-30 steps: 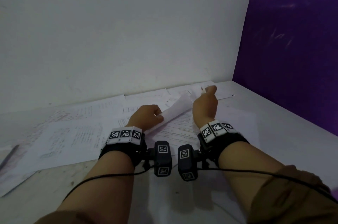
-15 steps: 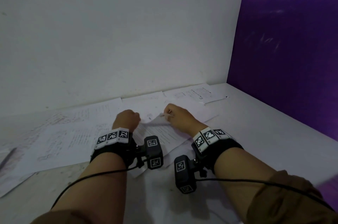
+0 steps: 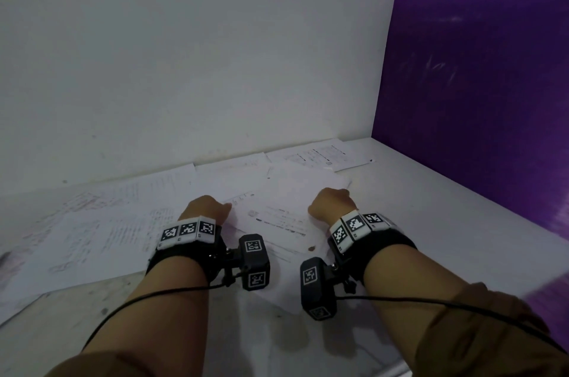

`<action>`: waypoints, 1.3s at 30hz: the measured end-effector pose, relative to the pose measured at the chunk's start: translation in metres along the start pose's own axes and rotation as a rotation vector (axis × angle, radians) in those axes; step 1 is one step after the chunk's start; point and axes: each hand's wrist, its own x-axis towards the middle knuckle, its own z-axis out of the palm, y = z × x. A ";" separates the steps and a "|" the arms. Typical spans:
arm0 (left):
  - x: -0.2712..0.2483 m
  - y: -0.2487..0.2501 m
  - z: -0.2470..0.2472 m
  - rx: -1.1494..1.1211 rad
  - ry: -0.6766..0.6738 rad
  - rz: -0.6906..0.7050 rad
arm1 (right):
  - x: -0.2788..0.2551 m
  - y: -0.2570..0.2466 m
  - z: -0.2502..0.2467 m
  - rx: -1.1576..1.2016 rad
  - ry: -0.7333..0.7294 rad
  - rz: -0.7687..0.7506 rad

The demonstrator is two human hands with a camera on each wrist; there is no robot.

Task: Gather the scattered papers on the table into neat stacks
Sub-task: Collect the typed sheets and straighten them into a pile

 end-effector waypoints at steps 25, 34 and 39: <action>0.007 0.017 0.019 0.107 0.039 0.158 | 0.007 0.017 -0.003 0.228 0.104 0.188; 0.005 0.024 0.011 -0.146 -0.156 0.127 | 0.012 0.023 -0.002 0.341 -0.071 -0.011; -0.002 0.027 0.007 -0.435 -0.285 0.145 | 0.007 0.024 -0.004 0.305 -0.076 -0.069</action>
